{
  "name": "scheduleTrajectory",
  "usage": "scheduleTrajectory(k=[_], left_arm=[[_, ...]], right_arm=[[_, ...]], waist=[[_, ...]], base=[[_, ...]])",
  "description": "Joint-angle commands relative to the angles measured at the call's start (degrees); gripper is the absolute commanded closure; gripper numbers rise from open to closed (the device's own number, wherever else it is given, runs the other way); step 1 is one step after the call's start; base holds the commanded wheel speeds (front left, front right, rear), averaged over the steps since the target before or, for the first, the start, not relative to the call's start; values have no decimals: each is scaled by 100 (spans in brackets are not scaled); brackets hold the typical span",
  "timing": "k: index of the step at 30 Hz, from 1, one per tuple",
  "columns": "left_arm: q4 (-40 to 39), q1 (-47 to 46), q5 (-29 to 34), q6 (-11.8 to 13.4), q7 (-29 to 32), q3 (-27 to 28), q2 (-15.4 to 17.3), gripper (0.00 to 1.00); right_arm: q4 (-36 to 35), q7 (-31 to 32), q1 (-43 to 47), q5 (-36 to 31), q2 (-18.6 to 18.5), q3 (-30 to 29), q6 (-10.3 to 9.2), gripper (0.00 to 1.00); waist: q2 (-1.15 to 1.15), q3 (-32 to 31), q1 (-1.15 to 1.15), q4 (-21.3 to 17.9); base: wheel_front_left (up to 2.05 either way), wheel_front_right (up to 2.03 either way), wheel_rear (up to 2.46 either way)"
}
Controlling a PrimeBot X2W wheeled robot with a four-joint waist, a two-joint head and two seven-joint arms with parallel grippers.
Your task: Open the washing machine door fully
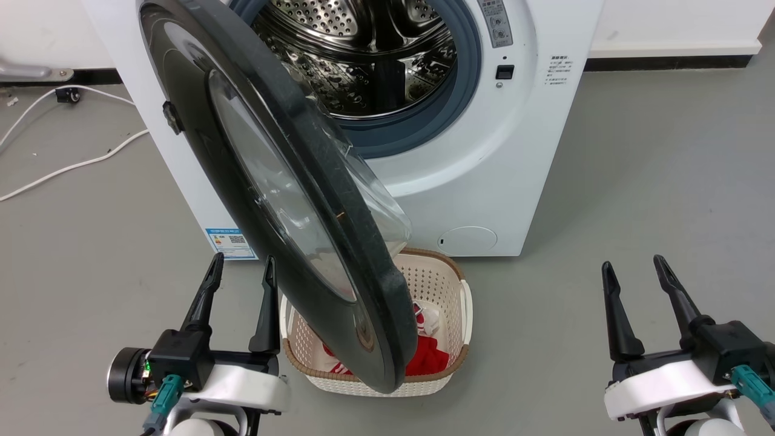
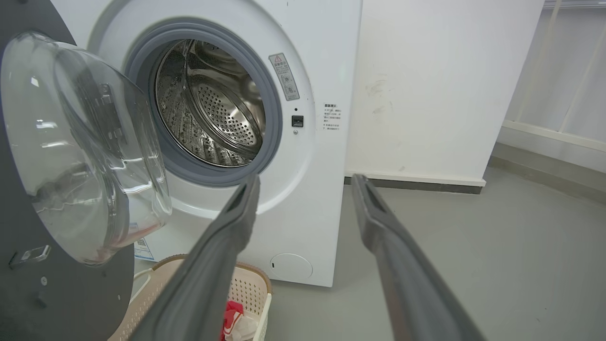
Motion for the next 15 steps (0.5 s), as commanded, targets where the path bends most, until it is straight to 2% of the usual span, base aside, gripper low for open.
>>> scheduleTrajectory(k=[1,7,8,9,10,11,15], left_arm=[[18,47,-8,21,-17,-24,-3,0],[11,16,-10,20,-16,-51,-3,0],[15,10,-10,9,-17,-58,-3,53],[15,10,-10,9,-17,-58,-3,53],[17,1,-7,-2,-16,-58,-3,84],[21,-5,-6,-13,-17,-60,-3,100],[25,-22,-15,-43,-16,-63,-3,100]], right_arm=[[63,-29,-95,18,17,3,-4,0],[145,-57,-158,-16,16,10,-4,0],[154,-63,-161,-12,16,11,-4,0],[154,-63,-161,-12,16,11,-4,0],[160,-69,-162,-7,16,14,-4,0],[169,-71,-171,-1,16,16,-4,0],[200,-73,-198,32,17,16,-4,0]], waist=[[0,1,0,19],[0,27,0,42],[0,33,0,44],[0,33,0,44],[0,37,0,45],[0,40,0,45],[0,46,0,45]], base=[[0,0,0],[0,0,0],[0,0,0],[0,0,0],[0,0,0],[0,0,0],[0,0,0]])
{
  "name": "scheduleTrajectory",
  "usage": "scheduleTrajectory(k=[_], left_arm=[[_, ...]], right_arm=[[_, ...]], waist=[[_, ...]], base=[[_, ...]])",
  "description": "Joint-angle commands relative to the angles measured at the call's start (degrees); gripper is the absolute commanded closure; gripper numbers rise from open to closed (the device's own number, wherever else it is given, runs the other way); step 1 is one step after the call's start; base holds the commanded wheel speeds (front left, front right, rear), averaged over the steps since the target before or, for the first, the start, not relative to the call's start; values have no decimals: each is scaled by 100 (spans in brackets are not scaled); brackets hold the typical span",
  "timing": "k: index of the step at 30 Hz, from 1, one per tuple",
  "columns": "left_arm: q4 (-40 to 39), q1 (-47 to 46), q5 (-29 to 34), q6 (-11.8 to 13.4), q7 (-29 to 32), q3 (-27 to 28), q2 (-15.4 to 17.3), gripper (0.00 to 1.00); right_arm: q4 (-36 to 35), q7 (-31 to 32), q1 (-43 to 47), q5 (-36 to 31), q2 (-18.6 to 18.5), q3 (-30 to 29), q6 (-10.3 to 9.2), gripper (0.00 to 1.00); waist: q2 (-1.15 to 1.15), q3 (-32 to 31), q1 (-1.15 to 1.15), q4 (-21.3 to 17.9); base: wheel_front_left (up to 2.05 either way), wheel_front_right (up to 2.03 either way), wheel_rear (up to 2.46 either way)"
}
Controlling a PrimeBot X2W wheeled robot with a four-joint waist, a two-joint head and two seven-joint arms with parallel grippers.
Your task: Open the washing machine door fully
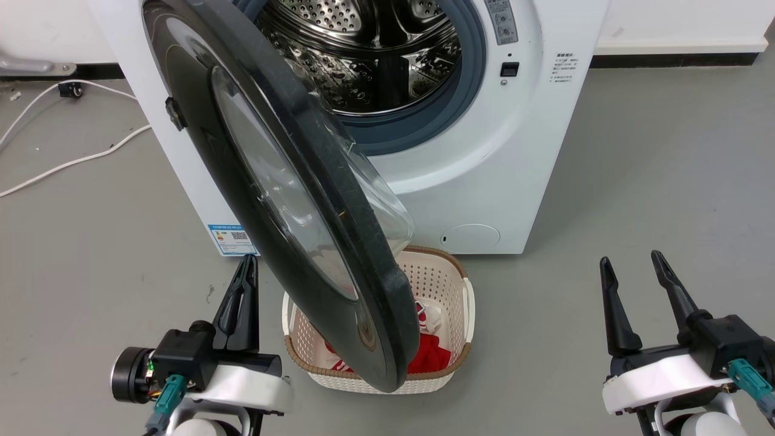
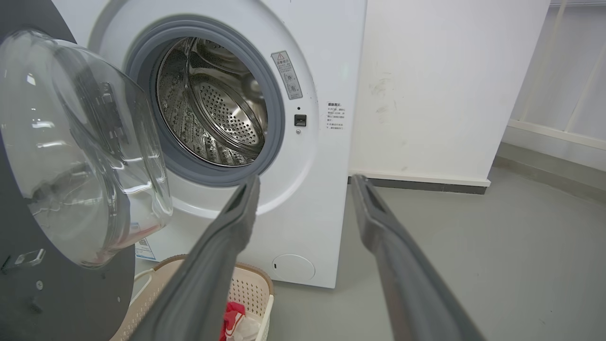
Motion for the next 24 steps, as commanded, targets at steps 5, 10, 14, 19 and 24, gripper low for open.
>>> scheduleTrajectory(k=[5,10,14,19,24], left_arm=[[-263,-81,-24,14,-15,41,-3,100],[-942,-207,-171,74,-15,42,-3,100],[-1660,-376,-116,123,-15,35,-2,100],[-2624,-583,41,216,-15,-90,-3,100],[-3302,-804,296,101,-15,-463,-4,100]], right_arm=[[51,-35,-72,63,16,4,-4,0],[82,-48,-92,103,16,-5,-4,0],[79,-42,-106,115,16,10,-4,0],[76,-28,-109,146,15,24,-4,0],[87,-19,-111,154,15,14,-4,0]], waist=[[0,4,0,5],[0,25,0,32],[0,42,0,41],[0,49,0,31],[0,56,0,14]], base=[[0,0,0],[0,0,0],[0,0,0],[0,0,0],[0,0,0]])
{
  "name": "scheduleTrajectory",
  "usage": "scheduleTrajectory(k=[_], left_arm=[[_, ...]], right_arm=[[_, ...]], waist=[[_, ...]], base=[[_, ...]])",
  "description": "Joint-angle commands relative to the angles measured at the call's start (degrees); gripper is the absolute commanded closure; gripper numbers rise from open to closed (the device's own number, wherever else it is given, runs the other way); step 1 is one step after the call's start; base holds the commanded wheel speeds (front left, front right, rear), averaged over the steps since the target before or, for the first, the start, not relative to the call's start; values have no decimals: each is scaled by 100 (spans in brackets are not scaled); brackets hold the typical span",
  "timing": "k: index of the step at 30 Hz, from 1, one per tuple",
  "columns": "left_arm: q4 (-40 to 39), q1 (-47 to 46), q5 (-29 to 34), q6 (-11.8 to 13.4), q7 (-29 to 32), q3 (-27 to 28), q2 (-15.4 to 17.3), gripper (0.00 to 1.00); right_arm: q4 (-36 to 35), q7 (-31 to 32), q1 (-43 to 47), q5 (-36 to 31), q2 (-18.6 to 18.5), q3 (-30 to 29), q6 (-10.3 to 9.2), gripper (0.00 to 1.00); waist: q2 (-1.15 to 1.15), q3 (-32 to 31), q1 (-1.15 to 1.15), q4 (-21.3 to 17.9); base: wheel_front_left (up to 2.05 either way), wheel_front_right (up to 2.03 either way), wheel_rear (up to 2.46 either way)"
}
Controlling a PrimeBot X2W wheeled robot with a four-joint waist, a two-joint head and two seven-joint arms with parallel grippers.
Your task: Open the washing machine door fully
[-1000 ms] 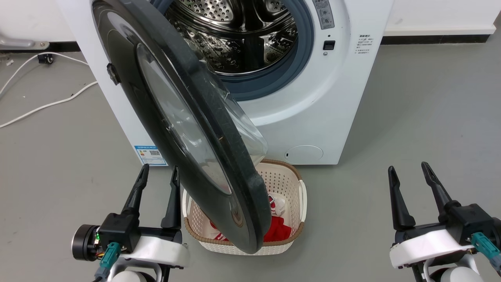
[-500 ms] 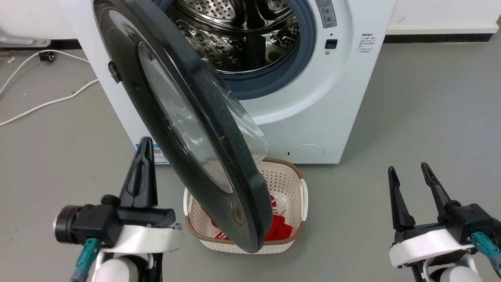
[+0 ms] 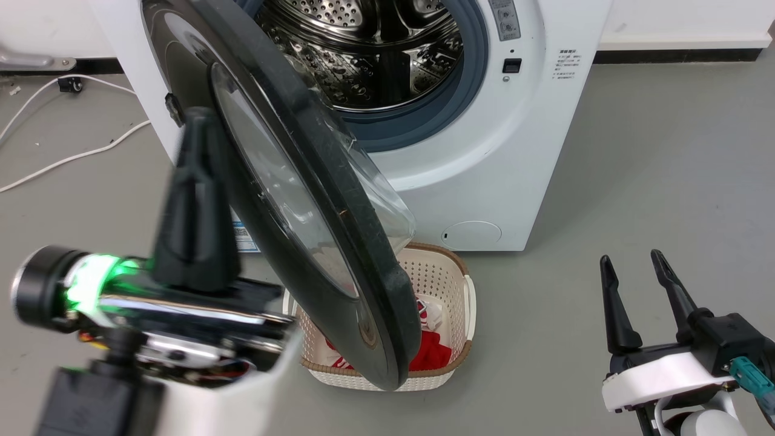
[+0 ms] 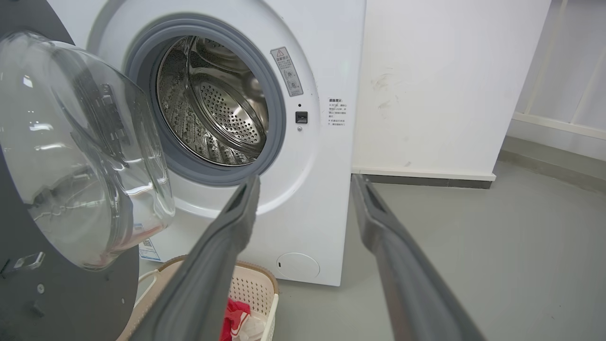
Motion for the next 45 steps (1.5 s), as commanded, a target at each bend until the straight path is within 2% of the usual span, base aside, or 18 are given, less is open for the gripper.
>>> scheduleTrajectory(k=[1,9,14,19,23,26,36,45], left_arm=[[-120,-106,95,-80,-14,-210,-3,100],[167,-70,467,-345,-14,-1618,181,100],[829,336,263,-409,-15,-2387,345,100],[1712,853,-100,-444,5,-2867,556,100],[2324,1152,-376,-420,114,-2888,607,100],[2681,1135,-497,-348,96,-2837,501,100],[3615,197,-664,-267,-5,-2718,113,100],[3991,-371,-917,-47,-18,-2741,2,100]], right_arm=[[3,3,-53,25,14,-17,-4,0],[39,-5,-39,58,14,-25,-4,0],[42,10,22,59,14,-6,-4,0],[66,25,65,102,13,0,-4,0],[86,38,81,113,13,18,-4,0],[85,44,66,134,13,11,-4,0],[103,70,-49,147,13,-13,-4,0],[210,31,-127,234,13,14,-4,0]], waist=[[0,-1,0,5],[0,-36,0,-27],[0,-59,0,-54],[0,-72,0,-55],[0,-89,0,-54],[0,-70,0,-47],[0,41,0,-57],[0,107,0,-139]], base=[[0,0,0],[0,0,0],[0,0,0],[0,0,0],[0,0,0],[0,0,0],[0,0,0],[0,0,0]])
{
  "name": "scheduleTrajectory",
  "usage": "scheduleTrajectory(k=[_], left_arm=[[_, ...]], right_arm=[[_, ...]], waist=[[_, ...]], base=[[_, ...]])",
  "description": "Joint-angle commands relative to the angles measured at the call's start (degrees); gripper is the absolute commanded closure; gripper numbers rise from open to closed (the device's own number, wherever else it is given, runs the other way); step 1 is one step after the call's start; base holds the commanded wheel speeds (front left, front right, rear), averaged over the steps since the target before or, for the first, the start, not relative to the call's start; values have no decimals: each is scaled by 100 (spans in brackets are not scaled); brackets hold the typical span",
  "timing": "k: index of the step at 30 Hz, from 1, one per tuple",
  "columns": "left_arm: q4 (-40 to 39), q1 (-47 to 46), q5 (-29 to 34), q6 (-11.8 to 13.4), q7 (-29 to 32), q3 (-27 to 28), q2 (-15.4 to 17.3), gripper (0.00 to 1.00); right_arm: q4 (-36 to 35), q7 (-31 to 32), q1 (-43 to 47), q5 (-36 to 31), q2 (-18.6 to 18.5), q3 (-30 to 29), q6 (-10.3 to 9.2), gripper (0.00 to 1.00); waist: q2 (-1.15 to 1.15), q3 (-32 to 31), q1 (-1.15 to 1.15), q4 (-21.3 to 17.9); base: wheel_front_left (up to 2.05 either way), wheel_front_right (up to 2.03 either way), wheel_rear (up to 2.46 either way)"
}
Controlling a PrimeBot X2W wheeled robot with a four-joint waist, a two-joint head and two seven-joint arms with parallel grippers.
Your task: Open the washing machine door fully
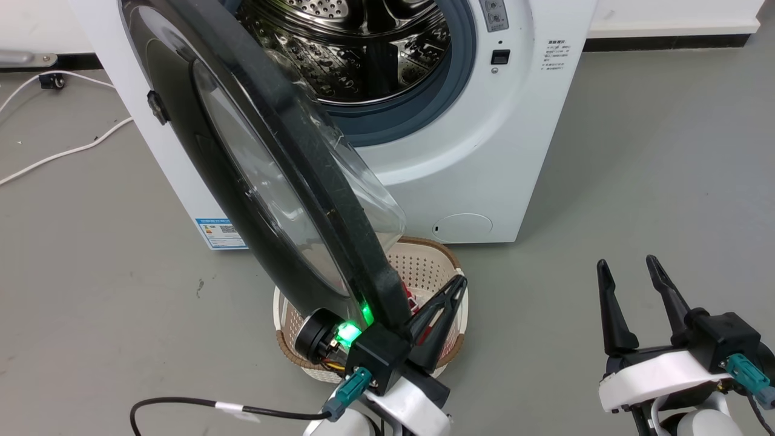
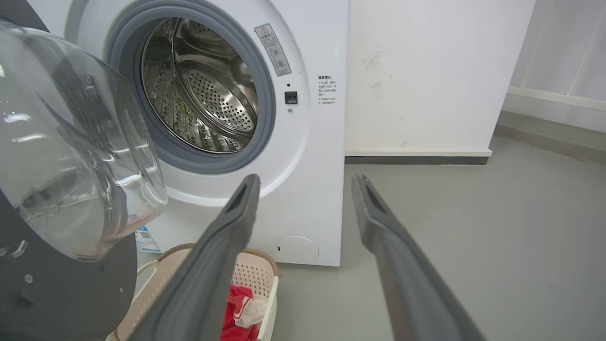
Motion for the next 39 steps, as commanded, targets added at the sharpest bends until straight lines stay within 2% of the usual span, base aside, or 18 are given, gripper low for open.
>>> scheduleTrajectory(k=[1,9,17,20,29,39], left_arm=[[66,-119,-61,78,-27,-7,-15,100],[90,-216,-249,464,-22,95,11,100],[-239,239,-14,618,-22,197,21,100],[-455,508,-5,747,-22,419,48,100],[-1143,1361,126,979,-15,792,153,100],[-1733,2057,193,1237,-17,1192,322,100]], right_arm=[[34,-39,-107,33,12,-1,-4,0],[130,-64,-146,122,12,42,-4,0],[188,-93,-118,165,12,61,-4,0],[192,-94,-87,176,12,36,-3,0],[231,-98,-33,181,12,-1,-4,0],[198,-53,46,169,12,-19,-4,0]], waist=[[0,10,0,-12],[0,29,0,-36],[0,-14,0,-29],[0,-23,0,10],[0,-57,0,277],[0,-62,0,783]], base=[[0,0,0],[0,0,0],[0,0,0],[0,0,0],[0,0,0],[0,0,0]])
